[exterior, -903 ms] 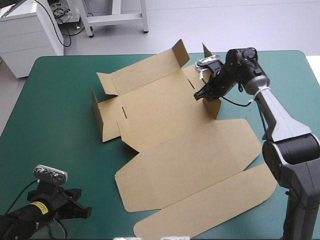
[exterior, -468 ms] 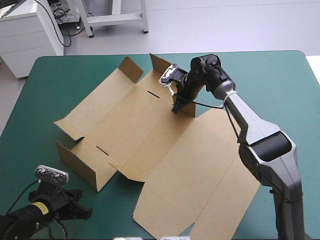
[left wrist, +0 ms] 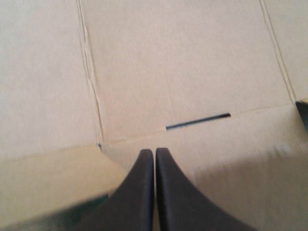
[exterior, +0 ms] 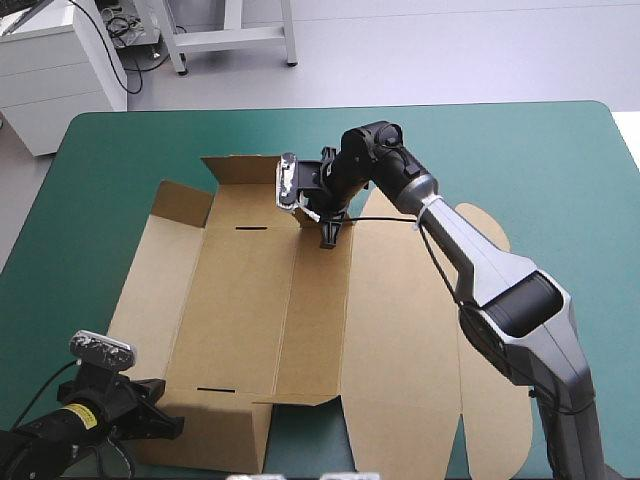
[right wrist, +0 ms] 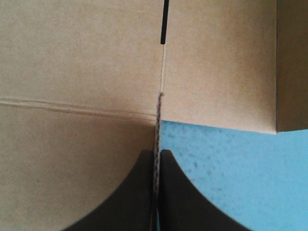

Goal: Fold the box

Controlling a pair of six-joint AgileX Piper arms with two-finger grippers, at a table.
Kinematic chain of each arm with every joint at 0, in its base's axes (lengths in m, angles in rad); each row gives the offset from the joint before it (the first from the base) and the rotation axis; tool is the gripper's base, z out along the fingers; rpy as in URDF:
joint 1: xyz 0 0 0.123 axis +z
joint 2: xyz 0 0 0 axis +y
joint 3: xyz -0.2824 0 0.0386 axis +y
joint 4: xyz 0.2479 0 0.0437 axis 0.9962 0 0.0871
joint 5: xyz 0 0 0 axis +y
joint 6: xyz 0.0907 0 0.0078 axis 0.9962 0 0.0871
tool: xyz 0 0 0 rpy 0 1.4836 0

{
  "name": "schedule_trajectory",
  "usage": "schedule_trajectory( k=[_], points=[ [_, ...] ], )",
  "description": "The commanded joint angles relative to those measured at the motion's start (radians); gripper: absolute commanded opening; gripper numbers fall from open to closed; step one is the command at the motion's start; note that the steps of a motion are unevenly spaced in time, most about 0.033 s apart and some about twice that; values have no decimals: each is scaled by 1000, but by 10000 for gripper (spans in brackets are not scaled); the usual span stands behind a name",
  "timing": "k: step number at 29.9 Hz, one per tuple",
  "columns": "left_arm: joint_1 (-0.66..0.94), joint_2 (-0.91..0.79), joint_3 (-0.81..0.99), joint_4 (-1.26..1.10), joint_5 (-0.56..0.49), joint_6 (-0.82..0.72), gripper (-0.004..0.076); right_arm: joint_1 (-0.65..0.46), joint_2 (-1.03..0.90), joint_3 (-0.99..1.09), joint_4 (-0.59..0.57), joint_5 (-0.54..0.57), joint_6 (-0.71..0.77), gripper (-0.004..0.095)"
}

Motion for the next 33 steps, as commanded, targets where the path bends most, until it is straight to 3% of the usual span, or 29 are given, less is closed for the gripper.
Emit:
schedule_trajectory(
  k=[1, 19, 23, 28, 33],
  points=[
    [2, 6, -23, -22, -43, -1, -8, 12, -68, -35, 62, -32, -58, -19],
    [2, 6, -23, -22, -43, -1, -8, 12, -68, -35, 7, -111, 34, -9],
    [2, 6, -23, -22, -43, -1, -8, 12, -68, -35, 7, -111, 34, 96],
    [2, 6, -23, -22, -43, -1, -8, 12, -70, -35, -6, -111, 44, 333],
    [2, 6, -23, -22, -43, -1, -8, 12, -99, -37, -79, -73, 92, 333]
  ],
)
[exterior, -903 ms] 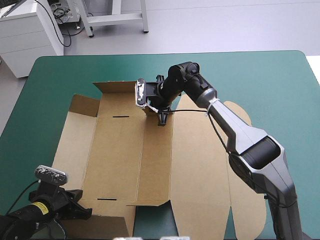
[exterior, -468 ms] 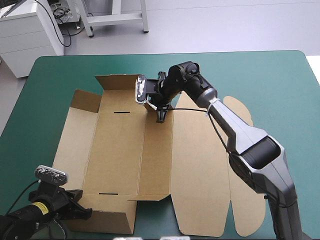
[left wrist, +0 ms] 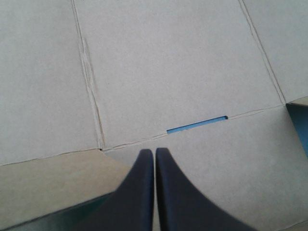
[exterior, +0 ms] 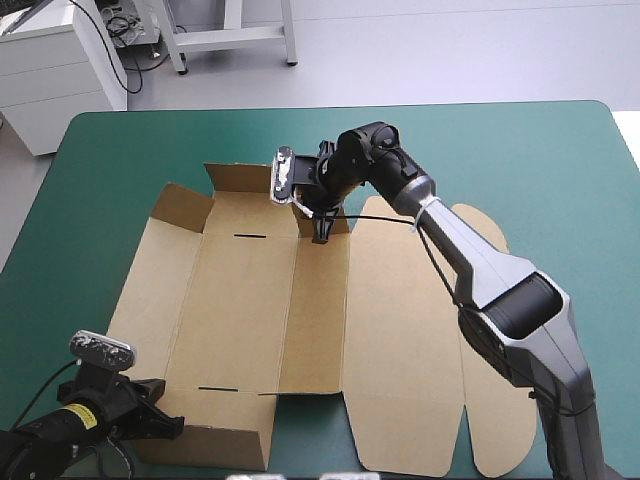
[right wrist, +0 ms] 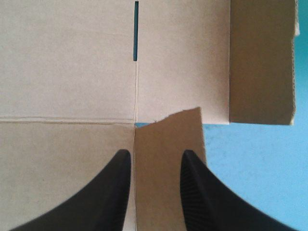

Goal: Fold the box

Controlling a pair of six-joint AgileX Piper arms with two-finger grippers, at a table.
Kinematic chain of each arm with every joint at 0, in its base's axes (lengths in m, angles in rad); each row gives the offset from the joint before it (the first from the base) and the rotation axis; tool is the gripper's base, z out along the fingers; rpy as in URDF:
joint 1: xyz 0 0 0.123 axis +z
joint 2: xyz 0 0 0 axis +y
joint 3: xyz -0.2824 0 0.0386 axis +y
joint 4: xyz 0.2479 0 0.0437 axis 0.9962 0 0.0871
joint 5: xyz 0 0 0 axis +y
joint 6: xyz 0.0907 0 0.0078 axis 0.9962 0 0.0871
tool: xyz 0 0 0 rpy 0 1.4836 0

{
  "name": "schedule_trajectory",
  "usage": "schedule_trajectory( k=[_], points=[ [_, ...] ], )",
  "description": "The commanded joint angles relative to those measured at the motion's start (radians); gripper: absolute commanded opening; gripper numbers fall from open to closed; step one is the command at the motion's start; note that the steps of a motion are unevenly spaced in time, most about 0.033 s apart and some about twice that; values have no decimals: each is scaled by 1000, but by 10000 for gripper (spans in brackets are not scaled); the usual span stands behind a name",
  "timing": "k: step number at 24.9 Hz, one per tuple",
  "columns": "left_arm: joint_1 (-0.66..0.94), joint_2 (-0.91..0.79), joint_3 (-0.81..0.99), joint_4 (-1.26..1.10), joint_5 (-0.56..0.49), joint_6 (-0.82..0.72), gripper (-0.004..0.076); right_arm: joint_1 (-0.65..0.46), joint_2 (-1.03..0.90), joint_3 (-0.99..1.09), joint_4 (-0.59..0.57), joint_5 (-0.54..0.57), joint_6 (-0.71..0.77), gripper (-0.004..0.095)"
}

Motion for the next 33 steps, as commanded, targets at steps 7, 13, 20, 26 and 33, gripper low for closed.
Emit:
schedule_trajectory(
  k=[7, 13, 20, 26, 33],
  points=[
    [2, 6, -23, -22, -43, -1, -8, -73, -229, -36, -327, 78, 294, 174],
    [2, 6, -23, -22, -43, -1, -8, -257, -419, -22, -323, 156, 434, -17],
    [2, 6, -23, -22, -47, -1, -8, -448, -628, 97, -323, 157, 635, -18],
    [2, 6, -23, -20, -45, -7, -8, -620, -894, 488, -276, 155, 714, -19],
    [2, 6, -23, -18, -45, -7, -8, -660, -1117, 870, -214, 82, 818, -19]
  ],
)
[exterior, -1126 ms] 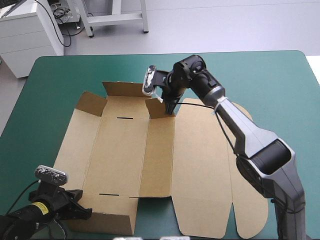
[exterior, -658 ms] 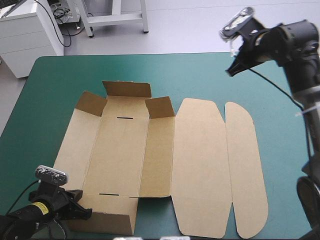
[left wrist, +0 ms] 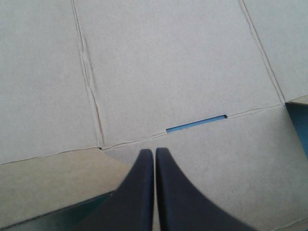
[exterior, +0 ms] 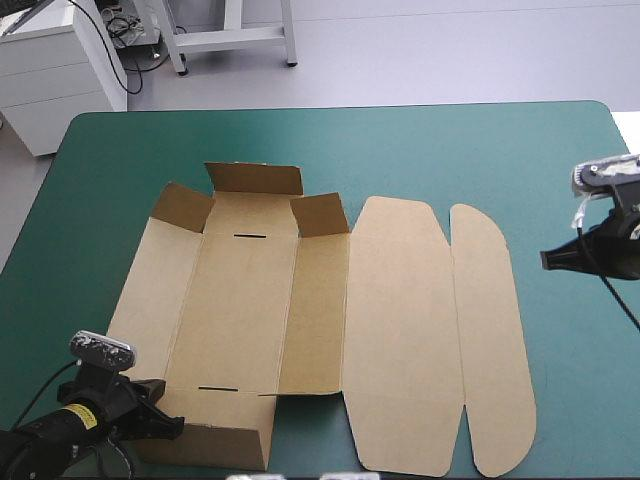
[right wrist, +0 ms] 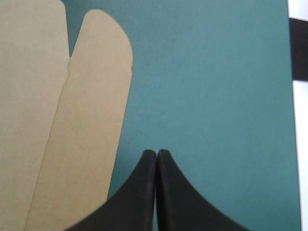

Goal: Fold the box

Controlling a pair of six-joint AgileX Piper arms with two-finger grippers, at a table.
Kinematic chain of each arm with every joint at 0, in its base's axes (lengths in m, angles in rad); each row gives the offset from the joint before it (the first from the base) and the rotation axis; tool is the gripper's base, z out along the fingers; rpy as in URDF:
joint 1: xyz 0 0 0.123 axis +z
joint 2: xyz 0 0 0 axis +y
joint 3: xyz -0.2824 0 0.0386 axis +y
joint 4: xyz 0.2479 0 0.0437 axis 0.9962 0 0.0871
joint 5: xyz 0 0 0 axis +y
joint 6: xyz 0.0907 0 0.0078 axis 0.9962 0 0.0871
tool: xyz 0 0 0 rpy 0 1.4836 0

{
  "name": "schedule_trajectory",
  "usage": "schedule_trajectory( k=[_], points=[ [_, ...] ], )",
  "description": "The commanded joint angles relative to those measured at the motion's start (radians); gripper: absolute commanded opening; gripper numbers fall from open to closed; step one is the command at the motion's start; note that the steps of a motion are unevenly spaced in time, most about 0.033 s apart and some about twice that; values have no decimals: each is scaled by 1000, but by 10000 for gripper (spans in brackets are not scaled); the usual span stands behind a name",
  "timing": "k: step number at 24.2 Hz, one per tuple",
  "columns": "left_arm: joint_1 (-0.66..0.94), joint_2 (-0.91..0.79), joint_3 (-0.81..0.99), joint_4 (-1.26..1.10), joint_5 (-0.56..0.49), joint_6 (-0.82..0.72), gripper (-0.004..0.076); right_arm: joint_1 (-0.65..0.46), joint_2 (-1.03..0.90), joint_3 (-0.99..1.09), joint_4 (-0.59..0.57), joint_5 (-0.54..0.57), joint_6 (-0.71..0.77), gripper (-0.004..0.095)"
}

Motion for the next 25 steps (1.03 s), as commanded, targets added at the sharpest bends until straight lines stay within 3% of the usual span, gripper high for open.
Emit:
schedule_trajectory(
  k=[1, 6, 14, 21, 23, 25],
  points=[
    [2, 6, -23, -17, -48, -6, -8, -8, -57, 69, 39, -68, 9, -19],
    [2, 6, -97, -15, 7, 1, -8, -8, -61, 131, 63, -91, -6, -19],
    [2, 195, -506, 1, 160, -1, -8, -6, -58, 131, 115, -201, -8, -19],
    [2, 397, -660, 1, 151, -1, -8, -6, -58, 131, 129, -202, -40, -19],
    [2, 433, -660, -15, 156, -1, 22, -6, -58, 131, 140, -202, -44, -19],
    [2, 469, -660, -16, 159, -1, 102, -6, -58, 131, 140, -202, -44, -19]
  ],
)
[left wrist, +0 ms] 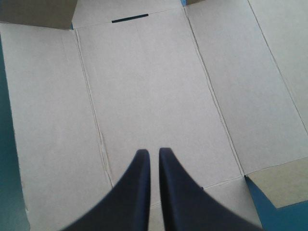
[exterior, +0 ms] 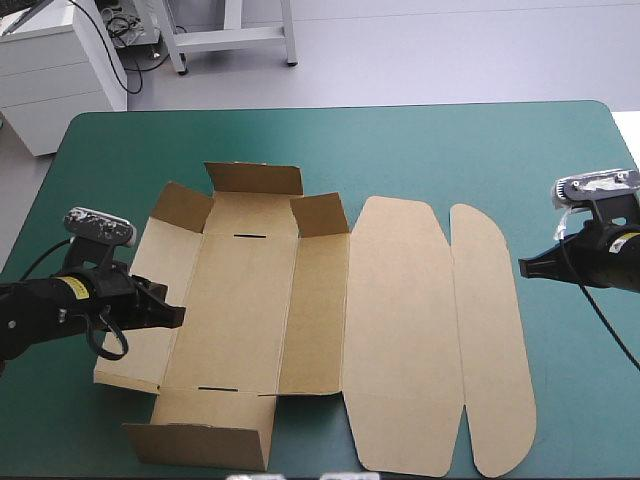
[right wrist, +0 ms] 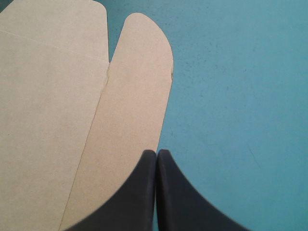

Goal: Fold the box

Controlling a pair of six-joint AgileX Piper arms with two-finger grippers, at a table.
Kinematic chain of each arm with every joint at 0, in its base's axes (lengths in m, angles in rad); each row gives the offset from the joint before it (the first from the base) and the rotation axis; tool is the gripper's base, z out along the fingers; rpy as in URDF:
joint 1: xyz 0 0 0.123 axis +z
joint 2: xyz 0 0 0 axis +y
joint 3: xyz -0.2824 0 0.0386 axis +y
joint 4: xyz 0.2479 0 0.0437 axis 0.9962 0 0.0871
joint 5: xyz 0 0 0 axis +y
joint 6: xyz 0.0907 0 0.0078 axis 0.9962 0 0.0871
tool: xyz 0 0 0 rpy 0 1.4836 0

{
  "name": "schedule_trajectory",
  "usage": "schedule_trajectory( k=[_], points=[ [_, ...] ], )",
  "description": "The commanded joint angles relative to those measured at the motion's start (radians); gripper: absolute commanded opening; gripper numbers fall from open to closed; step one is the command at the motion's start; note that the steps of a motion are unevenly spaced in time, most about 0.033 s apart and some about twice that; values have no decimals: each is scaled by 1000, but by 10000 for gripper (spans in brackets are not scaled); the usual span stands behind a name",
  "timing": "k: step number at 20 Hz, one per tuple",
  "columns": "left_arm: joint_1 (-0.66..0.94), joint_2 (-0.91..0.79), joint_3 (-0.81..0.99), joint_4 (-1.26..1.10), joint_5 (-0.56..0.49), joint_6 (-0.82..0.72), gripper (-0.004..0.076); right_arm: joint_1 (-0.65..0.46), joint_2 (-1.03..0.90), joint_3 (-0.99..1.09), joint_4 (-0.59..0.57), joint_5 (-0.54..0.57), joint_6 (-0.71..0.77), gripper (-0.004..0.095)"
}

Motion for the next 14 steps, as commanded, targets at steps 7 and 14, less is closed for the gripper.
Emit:
schedule_trajectory(
  k=[7, 14],
  points=[
    [2, 59, -29, -216, -116, -2, 423, -6, -12, -24, 28, -90, -30, -20],
    [2, 81, -29, -213, -74, -2, 423, -6, -12, -24, 58, -90, -60, -20]
  ],
)
